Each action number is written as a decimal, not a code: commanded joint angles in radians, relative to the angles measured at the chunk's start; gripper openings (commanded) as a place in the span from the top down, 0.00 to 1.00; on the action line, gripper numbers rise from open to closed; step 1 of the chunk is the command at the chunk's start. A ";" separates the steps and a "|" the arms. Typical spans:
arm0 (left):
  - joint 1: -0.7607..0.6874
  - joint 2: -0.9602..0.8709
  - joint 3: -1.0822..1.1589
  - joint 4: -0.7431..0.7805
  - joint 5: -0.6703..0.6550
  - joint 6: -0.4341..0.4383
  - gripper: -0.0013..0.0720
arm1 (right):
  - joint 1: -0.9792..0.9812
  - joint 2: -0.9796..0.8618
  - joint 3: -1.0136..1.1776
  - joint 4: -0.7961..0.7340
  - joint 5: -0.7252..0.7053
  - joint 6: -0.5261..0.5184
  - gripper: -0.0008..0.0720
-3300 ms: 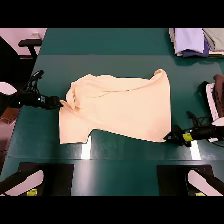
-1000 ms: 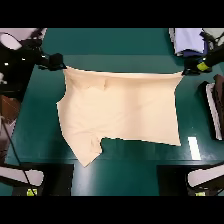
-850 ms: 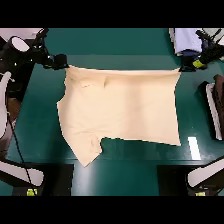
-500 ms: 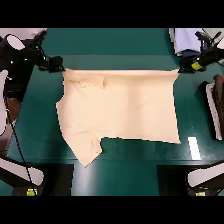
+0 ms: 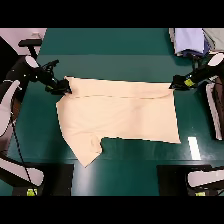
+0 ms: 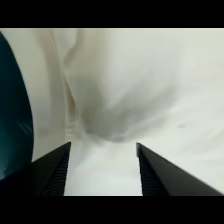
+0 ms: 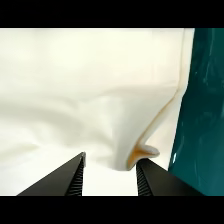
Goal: Fold the shirts.
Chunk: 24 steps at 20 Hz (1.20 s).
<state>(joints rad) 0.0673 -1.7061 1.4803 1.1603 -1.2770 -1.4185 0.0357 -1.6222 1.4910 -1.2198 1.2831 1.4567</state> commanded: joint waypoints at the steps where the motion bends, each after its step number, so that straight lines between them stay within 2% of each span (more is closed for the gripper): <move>1: -0.002 0.086 -0.039 0.055 -0.053 -0.014 0.31 | 0.000 0.050 -0.024 0.047 0.042 0.000 0.48; 5: -0.002 0.385 -0.324 0.164 -0.051 -0.032 0.31 | 0.000 0.235 -0.136 0.047 0.039 0.000 0.48; 6: -0.002 0.462 -0.421 0.160 -0.043 -0.051 0.31 | 0.000 0.279 -0.171 0.047 0.032 0.000 0.45; 11: -0.002 0.753 -0.837 0.074 -0.034 -0.122 0.31 | 0.000 0.423 -0.293 0.049 -0.029 0.000 0.45; 14: -0.002 0.816 -0.977 -0.018 -0.009 -0.120 0.31 | 0.000 0.459 -0.321 0.050 -0.055 0.000 0.45; 18: -0.002 0.817 -1.062 -0.066 0.114 -0.114 0.31 | 0.000 0.461 -0.323 0.050 -0.054 0.000 0.45; 22: -0.002 0.817 -1.111 -0.187 0.205 -0.065 0.32 | 0.000 0.461 -0.323 0.050 -0.053 0.000 0.45; 23: -0.002 0.817 -1.111 -0.200 0.203 -0.064 0.35 | 0.000 0.461 -0.323 0.051 -0.048 0.000 0.45; 24: -0.002 0.817 -1.108 -0.200 0.195 -0.055 0.66 | 0.000 0.461 -0.323 0.050 -0.033 0.000 0.45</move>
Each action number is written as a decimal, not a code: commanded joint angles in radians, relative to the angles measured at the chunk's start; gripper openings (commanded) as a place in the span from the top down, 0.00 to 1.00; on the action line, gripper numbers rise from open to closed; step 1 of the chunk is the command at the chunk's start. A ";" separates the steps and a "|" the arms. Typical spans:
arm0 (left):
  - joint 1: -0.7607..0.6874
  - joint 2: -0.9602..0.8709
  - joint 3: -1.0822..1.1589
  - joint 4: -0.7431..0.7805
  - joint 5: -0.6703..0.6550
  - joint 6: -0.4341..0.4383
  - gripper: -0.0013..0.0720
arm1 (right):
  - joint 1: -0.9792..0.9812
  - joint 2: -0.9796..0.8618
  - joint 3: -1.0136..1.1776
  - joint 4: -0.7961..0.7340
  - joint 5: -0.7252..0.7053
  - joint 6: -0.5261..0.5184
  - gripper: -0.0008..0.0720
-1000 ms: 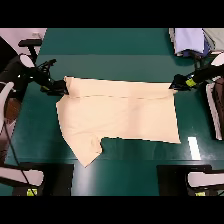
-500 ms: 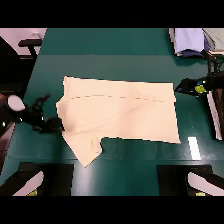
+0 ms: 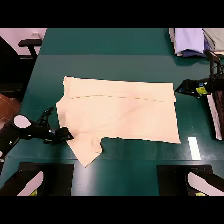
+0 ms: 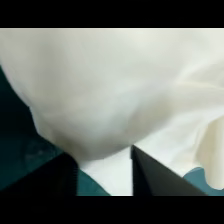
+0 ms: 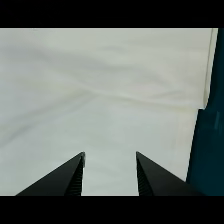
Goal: Fold the shirts.
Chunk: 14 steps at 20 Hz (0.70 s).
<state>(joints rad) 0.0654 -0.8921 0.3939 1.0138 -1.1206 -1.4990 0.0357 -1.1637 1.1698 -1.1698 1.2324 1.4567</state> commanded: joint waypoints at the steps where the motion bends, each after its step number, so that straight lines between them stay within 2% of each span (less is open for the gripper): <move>1: 0.000 0.003 -0.017 -0.053 0.025 0.049 0.94 | 0.000 0.002 -0.002 -0.010 0.045 0.000 0.45; 4: 0.000 0.010 0.030 -0.047 -0.063 0.074 0.95 | 0.000 0.014 -0.048 -0.067 0.142 0.000 0.45; 6: 0.000 0.044 0.063 -0.045 -0.093 0.078 0.95 | -0.014 0.062 -0.168 -0.145 0.169 0.001 0.45; 8: 0.000 0.058 0.090 -0.046 -0.104 0.079 0.95 | -0.087 0.117 -0.312 -0.135 0.183 0.000 0.45; 10: 0.000 0.059 0.100 -0.047 -0.107 0.086 0.95 | -0.192 0.158 -0.444 -0.132 0.183 0.000 0.24; 12: 0.000 0.059 0.100 -0.047 -0.103 0.086 0.95 | -0.312 0.180 -0.540 -0.120 0.187 0.001 0.22; 14: 0.000 0.059 0.101 -0.050 -0.103 0.086 0.95 | -0.430 0.180 -0.611 -0.028 0.181 0.000 0.23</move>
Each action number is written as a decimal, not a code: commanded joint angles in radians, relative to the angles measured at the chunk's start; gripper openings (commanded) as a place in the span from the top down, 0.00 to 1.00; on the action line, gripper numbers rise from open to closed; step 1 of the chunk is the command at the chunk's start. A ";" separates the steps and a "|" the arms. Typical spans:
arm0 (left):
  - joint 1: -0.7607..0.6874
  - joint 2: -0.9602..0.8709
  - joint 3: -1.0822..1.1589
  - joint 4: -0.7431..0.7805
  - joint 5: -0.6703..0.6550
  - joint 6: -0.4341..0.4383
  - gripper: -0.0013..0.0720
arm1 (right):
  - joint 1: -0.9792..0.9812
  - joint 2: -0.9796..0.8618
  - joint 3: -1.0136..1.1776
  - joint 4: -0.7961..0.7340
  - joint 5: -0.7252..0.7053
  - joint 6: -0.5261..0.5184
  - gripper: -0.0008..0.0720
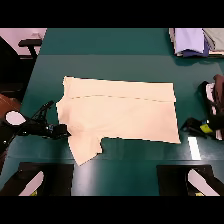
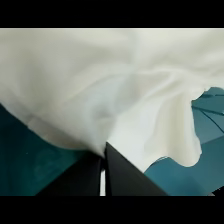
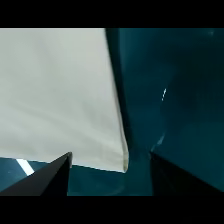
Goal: Fold the shirts.
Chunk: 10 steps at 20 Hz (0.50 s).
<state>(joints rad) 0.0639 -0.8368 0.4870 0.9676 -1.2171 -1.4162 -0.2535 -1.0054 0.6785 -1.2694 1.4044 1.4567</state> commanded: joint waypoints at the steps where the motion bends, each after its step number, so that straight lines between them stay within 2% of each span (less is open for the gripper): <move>1: 0.001 0.003 0.008 -0.004 -0.006 0.003 0.95 | -0.187 0.021 -0.148 0.118 0.003 -0.001 0.25; 4: 0.001 0.003 0.008 -0.006 -0.002 0.002 0.95 | -0.218 -0.019 -0.192 0.190 -0.018 -0.024 0.28; 8: 0.001 0.003 0.008 -0.005 -0.003 0.003 0.95 | -0.114 -0.105 -0.173 0.203 -0.077 -0.028 0.44; 9: 0.001 0.004 0.009 -0.001 -0.010 0.002 0.95 | -0.084 -0.116 -0.157 0.195 -0.074 -0.028 0.70; 10: 0.001 0.004 0.014 0.007 -0.027 0.002 0.95 | -0.056 -0.122 -0.138 0.192 -0.066 -0.030 0.89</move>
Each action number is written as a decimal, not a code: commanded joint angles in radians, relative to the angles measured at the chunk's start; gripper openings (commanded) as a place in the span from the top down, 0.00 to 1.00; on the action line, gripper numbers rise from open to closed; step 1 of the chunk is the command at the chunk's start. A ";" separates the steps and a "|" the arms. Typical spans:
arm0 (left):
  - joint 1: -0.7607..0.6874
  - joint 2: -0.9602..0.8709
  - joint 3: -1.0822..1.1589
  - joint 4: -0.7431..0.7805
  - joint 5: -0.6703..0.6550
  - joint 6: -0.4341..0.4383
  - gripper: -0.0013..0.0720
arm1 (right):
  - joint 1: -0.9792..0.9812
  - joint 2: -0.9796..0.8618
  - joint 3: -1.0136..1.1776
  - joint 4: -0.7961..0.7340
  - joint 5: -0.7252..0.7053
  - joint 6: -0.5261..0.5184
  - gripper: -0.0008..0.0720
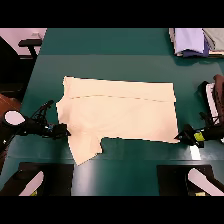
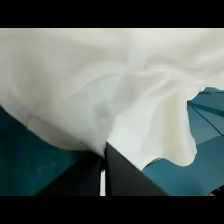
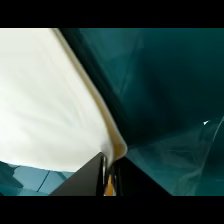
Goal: Fold the shirts.
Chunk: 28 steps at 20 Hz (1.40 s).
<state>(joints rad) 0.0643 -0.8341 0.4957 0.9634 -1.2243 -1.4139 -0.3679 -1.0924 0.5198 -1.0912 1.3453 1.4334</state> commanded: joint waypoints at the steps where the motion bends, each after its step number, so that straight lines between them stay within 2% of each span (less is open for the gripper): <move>1: 0.001 0.001 0.020 0.031 -0.051 -0.003 0.95 | 0.082 -0.032 0.043 0.005 0.003 -0.007 0.91; 2: 0.001 0.001 0.037 0.056 -0.080 -0.010 0.96 | 0.104 -0.025 0.068 -0.023 0.021 -0.007 0.96; 7: 0.001 0.117 0.063 0.113 -0.186 -0.082 0.96 | 0.182 0.135 0.148 -0.252 0.200 -0.005 0.96; 11: 0.001 0.275 0.066 0.085 -0.410 -0.172 0.96 | 0.181 0.292 0.192 -0.354 0.303 0.011 0.97; 12: 0.001 0.285 0.071 0.074 -0.430 -0.183 0.96 | 0.180 0.308 0.212 -0.351 0.302 0.025 0.97; 14: 0.001 0.269 0.091 0.074 -0.381 -0.183 0.96 | 0.197 0.286 0.266 -0.342 0.272 0.026 0.97; 16: 0.001 0.214 0.126 0.075 -0.248 -0.156 0.96 | 0.251 0.202 0.337 -0.342 0.229 0.026 0.97; 20: 0.001 -0.060 0.284 0.077 -0.020 -0.042 0.96 | 0.326 -0.044 0.532 -0.341 0.144 0.026 0.97; 25: 0.001 -0.484 0.621 0.075 0.039 0.064 0.95 | 0.348 -0.315 0.771 -0.340 0.111 0.025 0.96; 28: 0.001 -0.649 0.755 0.076 0.066 0.065 0.95 | 0.348 -0.436 0.885 -0.340 0.106 0.025 0.96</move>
<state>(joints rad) 0.0639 -1.3113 1.1133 1.0374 -1.2079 -1.3819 -0.0254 -1.4075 1.2926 -1.4288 1.4689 1.4578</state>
